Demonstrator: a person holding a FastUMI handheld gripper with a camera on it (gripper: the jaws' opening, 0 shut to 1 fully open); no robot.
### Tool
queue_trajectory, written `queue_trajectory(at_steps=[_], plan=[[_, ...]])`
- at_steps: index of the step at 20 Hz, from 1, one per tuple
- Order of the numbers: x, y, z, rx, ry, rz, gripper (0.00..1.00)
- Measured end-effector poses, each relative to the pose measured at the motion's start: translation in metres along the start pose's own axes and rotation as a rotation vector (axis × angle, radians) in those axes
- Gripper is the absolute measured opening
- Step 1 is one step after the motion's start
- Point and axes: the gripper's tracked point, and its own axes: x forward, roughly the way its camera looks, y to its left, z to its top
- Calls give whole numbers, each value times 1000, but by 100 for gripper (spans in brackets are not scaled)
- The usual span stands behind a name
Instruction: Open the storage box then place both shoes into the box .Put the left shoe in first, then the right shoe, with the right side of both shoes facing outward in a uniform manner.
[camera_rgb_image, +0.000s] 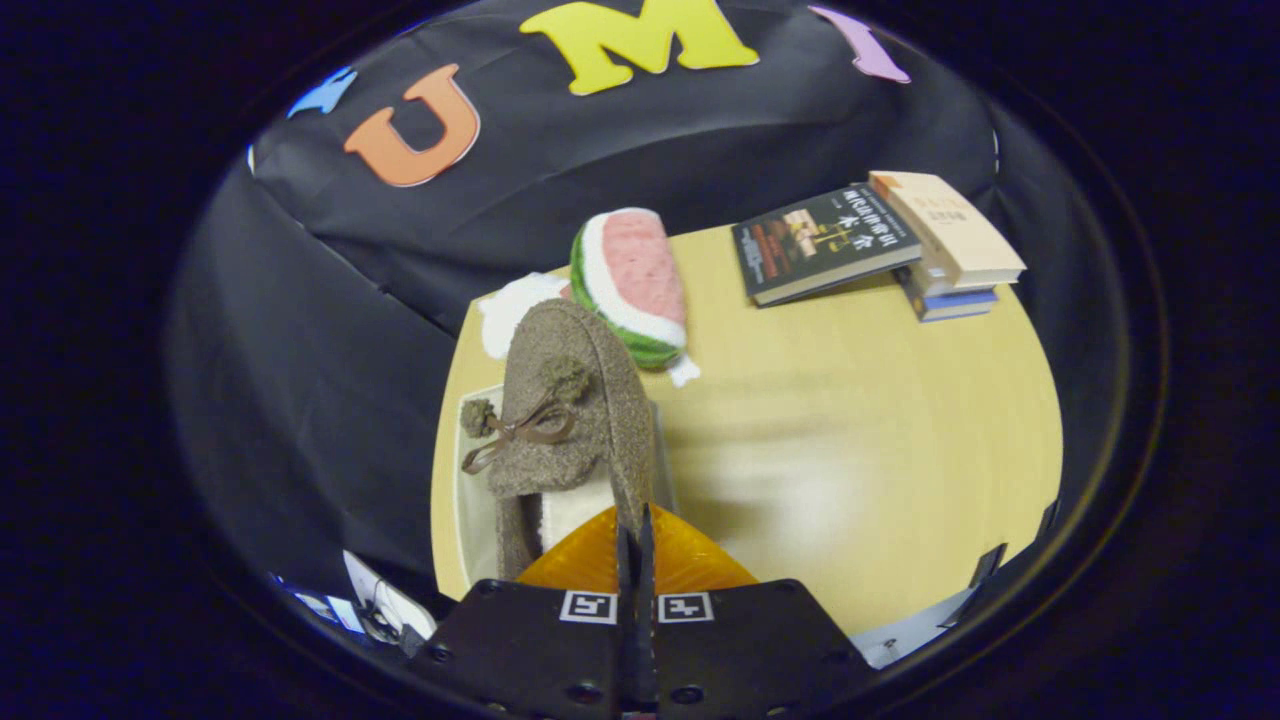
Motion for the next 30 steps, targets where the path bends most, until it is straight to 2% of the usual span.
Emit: queue_trajectory(at_steps=[3, 11, 15, 17, 18, 22, 26, 28, 30], plan=[[29, 29, -14, -30, 33, -5, 0], [101, 9, -47, -3, 53, -260, 0], [125, 10, -47, 6, 42, -280, 3], [125, 11, -42, -12, 14, -297, 12], [125, 12, -40, -34, 7, -308, 11], [110, 21, -37, -95, -20, -326, 35], [84, 35, -39, -137, -47, -282, 77], [66, 42, -37, -151, -73, -253, 88], [41, 44, -28, -179, -107, -229, 90]])
